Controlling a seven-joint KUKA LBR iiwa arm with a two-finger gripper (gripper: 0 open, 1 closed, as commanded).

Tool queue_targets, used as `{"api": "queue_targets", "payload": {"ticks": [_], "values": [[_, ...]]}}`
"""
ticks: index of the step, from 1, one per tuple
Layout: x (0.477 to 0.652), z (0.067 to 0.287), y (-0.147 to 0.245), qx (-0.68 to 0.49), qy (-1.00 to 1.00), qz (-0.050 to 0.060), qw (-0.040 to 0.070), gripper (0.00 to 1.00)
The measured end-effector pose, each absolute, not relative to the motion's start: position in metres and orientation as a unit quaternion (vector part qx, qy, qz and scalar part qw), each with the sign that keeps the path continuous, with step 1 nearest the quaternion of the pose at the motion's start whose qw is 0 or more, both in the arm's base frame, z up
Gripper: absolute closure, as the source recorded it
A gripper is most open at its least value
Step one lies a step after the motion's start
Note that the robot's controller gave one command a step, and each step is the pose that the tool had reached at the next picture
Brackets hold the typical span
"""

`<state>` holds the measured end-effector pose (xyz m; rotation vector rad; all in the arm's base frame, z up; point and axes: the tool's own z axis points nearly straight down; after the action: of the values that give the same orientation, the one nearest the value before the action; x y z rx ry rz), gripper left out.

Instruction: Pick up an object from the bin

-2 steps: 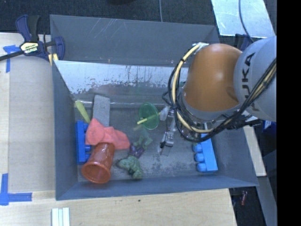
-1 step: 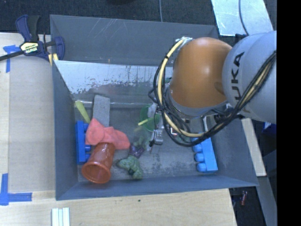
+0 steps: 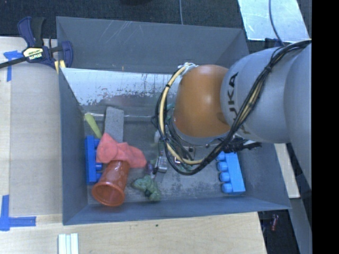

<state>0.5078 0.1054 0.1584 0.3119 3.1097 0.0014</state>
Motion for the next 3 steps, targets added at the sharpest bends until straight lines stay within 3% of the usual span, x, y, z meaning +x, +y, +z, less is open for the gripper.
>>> {"api": "queue_targets", "payload": {"ticks": [1,2,3], "values": [[0.503,0.087,0.13,0.06,0.998,0.003,0.014,0.0],[0.487,0.092,0.127,0.049,0.999,0.004,0.019,1.0],[0.487,0.092,0.127,0.049,0.999,0.004,0.02,1.0]]}}
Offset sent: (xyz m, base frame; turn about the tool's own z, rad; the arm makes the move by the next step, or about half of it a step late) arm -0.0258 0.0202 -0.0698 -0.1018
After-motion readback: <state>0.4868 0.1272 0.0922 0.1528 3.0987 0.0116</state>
